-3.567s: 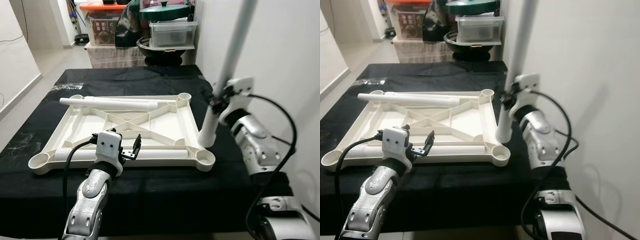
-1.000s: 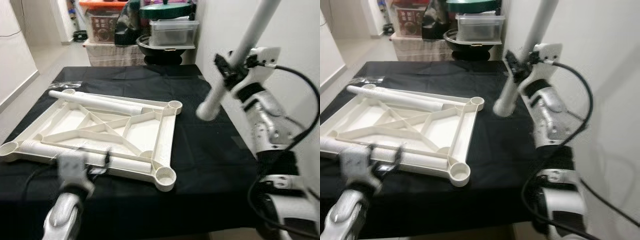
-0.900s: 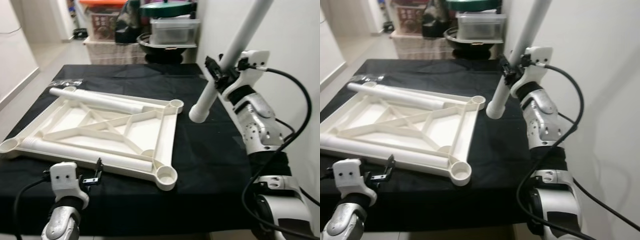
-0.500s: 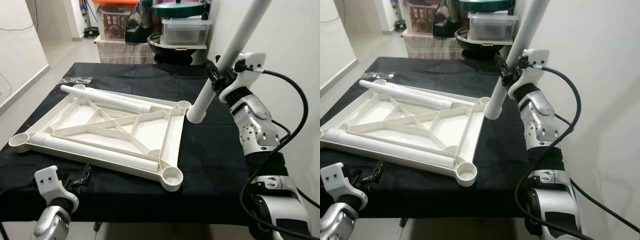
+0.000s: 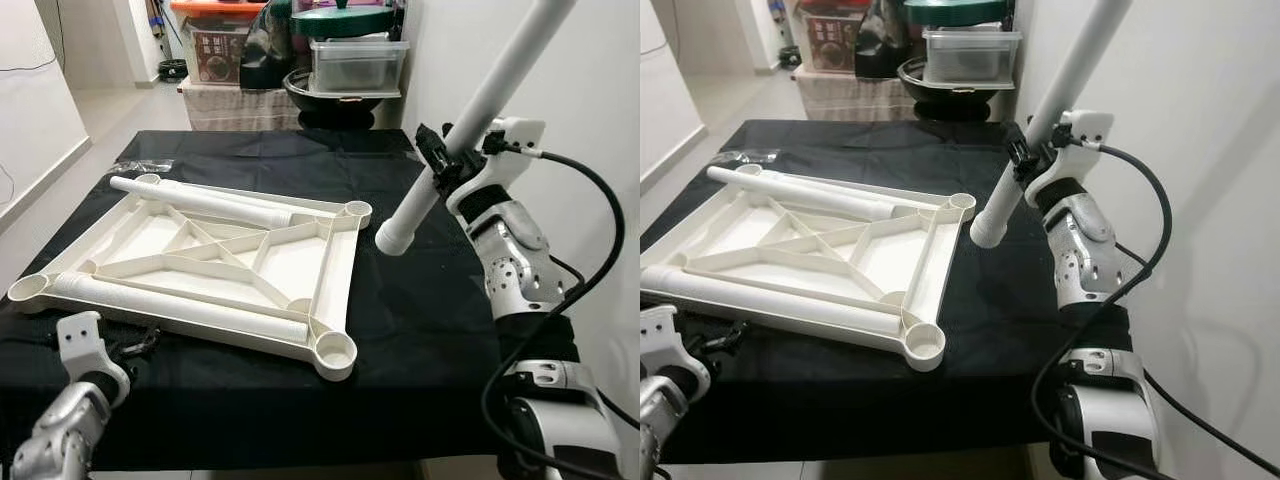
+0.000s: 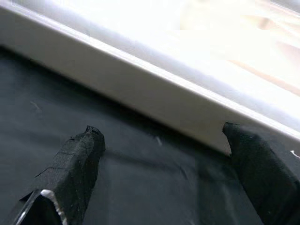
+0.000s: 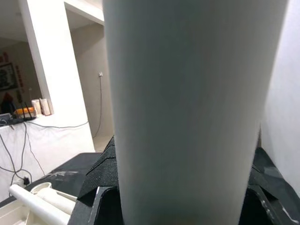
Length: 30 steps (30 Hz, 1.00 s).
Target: Building children table
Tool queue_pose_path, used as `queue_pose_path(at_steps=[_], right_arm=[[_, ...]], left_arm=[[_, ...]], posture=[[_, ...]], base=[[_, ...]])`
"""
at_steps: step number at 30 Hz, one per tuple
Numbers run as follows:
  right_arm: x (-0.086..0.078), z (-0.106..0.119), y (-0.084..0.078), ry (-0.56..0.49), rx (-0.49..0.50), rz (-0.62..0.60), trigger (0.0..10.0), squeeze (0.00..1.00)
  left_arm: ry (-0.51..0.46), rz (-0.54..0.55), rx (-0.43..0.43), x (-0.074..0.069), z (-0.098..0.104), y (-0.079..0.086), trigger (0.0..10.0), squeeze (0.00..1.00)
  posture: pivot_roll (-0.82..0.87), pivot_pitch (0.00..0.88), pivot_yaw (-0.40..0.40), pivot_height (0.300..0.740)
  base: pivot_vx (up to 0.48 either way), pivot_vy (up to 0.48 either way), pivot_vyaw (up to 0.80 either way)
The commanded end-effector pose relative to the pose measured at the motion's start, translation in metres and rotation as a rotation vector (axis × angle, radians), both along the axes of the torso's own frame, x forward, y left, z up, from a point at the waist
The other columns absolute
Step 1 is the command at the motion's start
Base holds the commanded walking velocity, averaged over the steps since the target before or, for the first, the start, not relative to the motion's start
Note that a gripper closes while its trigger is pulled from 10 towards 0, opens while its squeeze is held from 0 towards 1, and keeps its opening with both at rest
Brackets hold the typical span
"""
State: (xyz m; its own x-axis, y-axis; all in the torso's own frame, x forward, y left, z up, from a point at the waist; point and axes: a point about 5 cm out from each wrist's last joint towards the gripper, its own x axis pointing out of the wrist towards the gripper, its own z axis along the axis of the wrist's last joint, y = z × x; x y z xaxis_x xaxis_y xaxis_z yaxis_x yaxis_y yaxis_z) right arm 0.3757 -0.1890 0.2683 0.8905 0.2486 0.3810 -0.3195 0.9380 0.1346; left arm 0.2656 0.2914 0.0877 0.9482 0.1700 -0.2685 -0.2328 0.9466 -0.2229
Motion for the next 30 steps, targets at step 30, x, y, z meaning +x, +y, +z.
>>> queue_pose_path(at_steps=[30], right_arm=[[-0.008,-0.029,0.013,0.116,0.065,0.019,10.0,0.00]], left_arm=[[0.013,-0.238,0.103,0.047,0.001,0.005,10.0,0.00]], posture=[[-0.06,0.000,-0.003,0.740]], base=[[0.000,0.000,0.00]])
